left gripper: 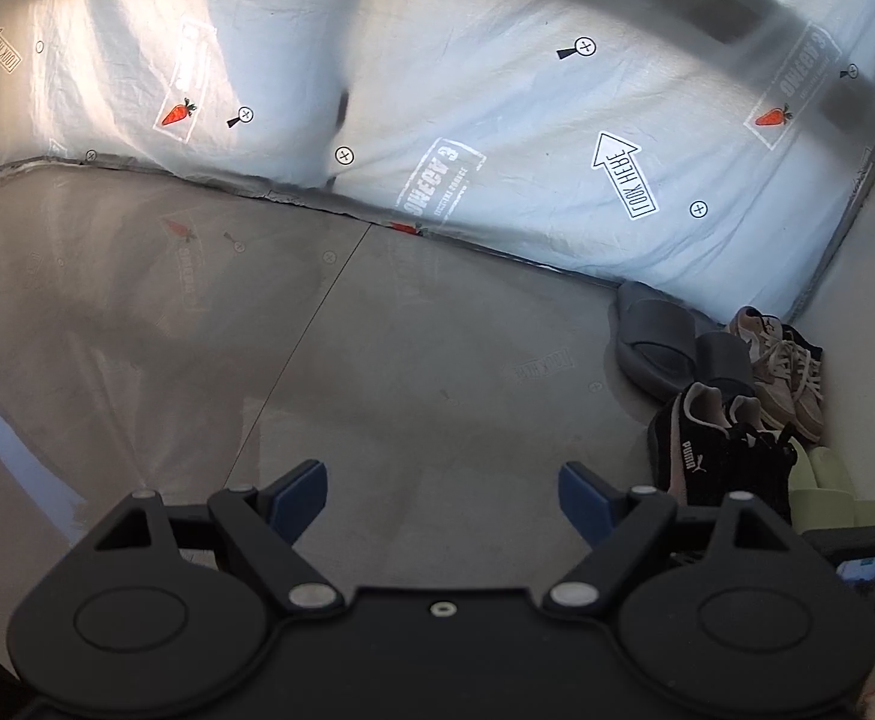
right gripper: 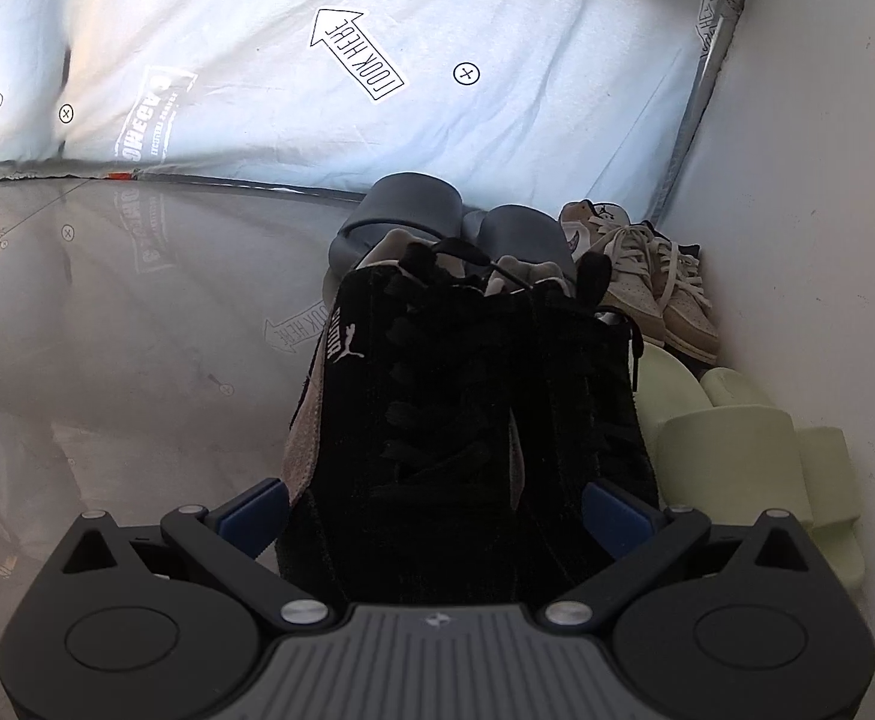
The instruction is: Organize scattered shoes
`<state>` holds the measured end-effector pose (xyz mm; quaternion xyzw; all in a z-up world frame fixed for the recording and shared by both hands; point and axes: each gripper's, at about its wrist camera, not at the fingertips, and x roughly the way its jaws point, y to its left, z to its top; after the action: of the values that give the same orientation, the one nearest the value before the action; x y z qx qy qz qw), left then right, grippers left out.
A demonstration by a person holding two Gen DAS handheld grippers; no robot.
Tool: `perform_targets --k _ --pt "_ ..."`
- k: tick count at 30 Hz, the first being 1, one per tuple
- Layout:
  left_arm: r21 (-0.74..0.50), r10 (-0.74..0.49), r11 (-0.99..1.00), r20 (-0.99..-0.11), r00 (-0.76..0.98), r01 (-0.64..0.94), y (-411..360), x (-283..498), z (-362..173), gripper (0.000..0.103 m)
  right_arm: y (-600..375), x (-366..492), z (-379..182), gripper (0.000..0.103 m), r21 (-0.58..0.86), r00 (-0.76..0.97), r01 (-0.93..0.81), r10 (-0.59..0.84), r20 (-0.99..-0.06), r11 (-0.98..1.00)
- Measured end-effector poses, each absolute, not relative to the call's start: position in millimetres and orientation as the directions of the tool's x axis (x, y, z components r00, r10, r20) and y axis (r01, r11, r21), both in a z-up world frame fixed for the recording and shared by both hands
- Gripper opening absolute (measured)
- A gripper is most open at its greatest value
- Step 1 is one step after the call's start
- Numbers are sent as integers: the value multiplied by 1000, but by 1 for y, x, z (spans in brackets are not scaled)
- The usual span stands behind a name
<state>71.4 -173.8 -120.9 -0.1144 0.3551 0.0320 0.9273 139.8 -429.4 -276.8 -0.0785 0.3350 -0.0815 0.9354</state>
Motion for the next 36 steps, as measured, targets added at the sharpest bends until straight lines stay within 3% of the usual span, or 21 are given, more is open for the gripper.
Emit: perform_targets --k 11,23,32,36 --pt "-107 -17 992 -627 779 -65 -158 60 -109 85 -444 106 -227 103 -53 782 147 -149 -606 988" --pt "-56 -66 998 -580 812 41 -93 35 -69 87 -371 32 -126 103 23 886 148 -122 -447 989" --pt "-101 -79 995 -608 790 21 -43 4 -46 87 -297 -19 -80 103 154 858 13 68 -508 988" --pt "-73 -55 997 -616 786 13 -31 -11 -40 87 -264 -44 -69 103 134 855 -32 96 -510 991"
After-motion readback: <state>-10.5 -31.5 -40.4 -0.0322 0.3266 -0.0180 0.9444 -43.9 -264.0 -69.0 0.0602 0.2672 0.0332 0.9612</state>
